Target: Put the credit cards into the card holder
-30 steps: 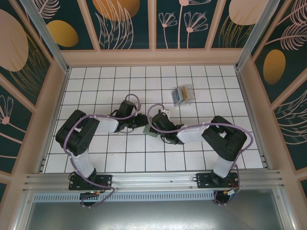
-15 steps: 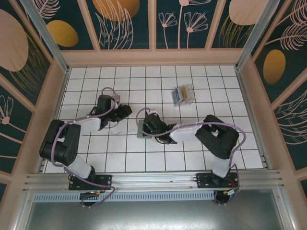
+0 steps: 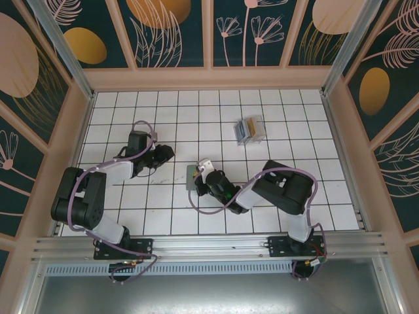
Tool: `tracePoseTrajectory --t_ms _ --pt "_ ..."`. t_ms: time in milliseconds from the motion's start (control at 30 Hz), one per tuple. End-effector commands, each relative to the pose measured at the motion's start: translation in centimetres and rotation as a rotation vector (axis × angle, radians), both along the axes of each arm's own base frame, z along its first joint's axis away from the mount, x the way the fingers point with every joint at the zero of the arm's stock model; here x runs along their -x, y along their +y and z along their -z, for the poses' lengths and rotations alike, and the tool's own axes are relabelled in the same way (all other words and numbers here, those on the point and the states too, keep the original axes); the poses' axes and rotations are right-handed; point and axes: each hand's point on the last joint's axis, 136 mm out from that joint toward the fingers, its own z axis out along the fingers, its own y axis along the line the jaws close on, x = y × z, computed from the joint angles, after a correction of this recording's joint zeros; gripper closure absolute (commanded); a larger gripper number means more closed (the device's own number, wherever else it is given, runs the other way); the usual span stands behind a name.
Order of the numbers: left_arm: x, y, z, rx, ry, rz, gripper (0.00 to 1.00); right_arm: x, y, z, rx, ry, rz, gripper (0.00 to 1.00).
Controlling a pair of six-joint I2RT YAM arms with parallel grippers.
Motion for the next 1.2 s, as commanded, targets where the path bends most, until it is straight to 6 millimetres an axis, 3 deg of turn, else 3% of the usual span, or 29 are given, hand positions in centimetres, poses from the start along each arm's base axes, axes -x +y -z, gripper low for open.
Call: tracePoseTrajectory --t_ms 0,100,300,433,667,900,967,1033,1167 --pt "0.4 0.3 -0.2 -0.015 -0.001 0.012 0.70 6.3 -5.5 11.1 0.380 0.275 -0.139 1.00" --pt "0.0 0.3 -0.8 -0.014 -0.020 0.014 0.70 5.5 -3.9 7.9 0.322 0.240 -0.159 1.00" --pt "0.0 0.6 -1.3 -0.023 -0.045 0.010 0.70 2.2 -0.2 -1.4 0.138 0.163 -0.191 1.00" --pt "0.6 0.5 -0.7 -0.010 -0.035 0.006 0.69 0.0 0.3 -4.5 0.086 0.152 -0.190 1.00" --pt "1.4 0.5 -0.3 -0.002 -0.023 0.010 0.69 -0.8 -0.2 -5.6 0.073 0.141 -0.187 0.98" --pt "1.3 0.5 -0.3 0.000 -0.034 0.011 0.69 -0.1 -1.8 -1.6 0.114 0.194 -0.160 0.87" --pt "1.4 0.4 -0.4 0.002 -0.037 0.016 0.67 0.1 -2.3 -1.0 0.121 0.209 -0.146 0.79" --pt "1.5 0.4 -0.9 0.004 -0.054 0.024 0.59 0.4 -2.5 -1.8 0.105 0.201 -0.134 0.67" --pt "1.1 1.8 -3.3 -0.062 -0.164 -0.020 0.43 0.4 -3.5 -6.1 0.033 0.124 -0.103 0.65"
